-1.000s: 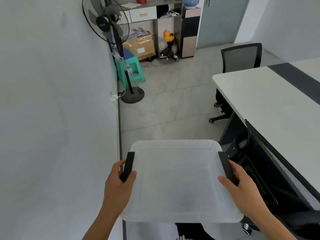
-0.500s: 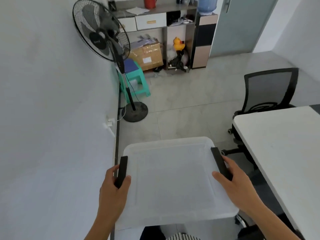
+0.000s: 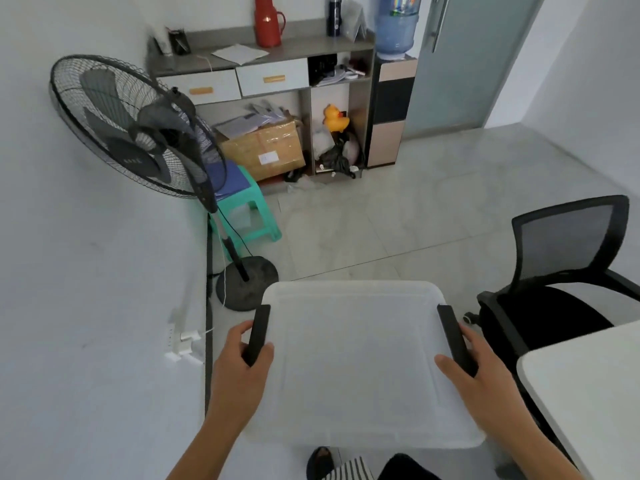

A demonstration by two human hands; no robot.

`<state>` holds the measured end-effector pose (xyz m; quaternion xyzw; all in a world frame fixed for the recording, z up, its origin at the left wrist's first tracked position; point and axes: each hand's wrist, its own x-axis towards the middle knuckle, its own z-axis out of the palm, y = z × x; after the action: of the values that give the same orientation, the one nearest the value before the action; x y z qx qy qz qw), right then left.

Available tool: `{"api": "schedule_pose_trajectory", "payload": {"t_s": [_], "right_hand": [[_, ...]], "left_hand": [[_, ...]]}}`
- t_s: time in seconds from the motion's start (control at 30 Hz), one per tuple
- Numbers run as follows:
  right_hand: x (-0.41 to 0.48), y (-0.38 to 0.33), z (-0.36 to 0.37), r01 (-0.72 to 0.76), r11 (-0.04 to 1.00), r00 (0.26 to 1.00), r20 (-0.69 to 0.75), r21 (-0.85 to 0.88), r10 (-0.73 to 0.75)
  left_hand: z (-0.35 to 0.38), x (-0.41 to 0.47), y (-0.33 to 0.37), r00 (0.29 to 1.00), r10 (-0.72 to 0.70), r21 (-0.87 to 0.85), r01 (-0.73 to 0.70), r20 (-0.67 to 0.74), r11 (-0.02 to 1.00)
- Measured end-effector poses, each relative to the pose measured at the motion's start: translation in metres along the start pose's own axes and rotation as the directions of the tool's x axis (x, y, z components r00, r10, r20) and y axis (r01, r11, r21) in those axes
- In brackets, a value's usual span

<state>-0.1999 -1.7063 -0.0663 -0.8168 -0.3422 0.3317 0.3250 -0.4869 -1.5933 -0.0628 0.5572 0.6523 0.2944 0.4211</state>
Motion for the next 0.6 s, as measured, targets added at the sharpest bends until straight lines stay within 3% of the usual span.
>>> {"api": "schedule_pose_trajectory", "payload": {"t_s": [0.13, 0.33, 0.6], "right_hand": [[0.072, -0.031, -0.001, -0.043, 0.999, 0.996, -0.078, 0.033, 0.046], [0.213, -0.068, -0.003, -0.066, 0.997, 0.995, -0.07, 0.032, 0.068], [0.428, -0.166, -0.019, 0.02, 0.999, 0.999, 0.03, -0.037, -0.019]], "left_hand": [[0.023, 0.09, 0.039, 0.997, 0.046, 0.015, -0.047, 0.054, 0.999], [0.082, 0.223, 0.082, 0.996, 0.031, -0.034, -0.028, 0.088, 0.999], [0.134, 0.392, 0.162, 0.998, -0.039, -0.024, 0.037, -0.054, 0.999]]}}
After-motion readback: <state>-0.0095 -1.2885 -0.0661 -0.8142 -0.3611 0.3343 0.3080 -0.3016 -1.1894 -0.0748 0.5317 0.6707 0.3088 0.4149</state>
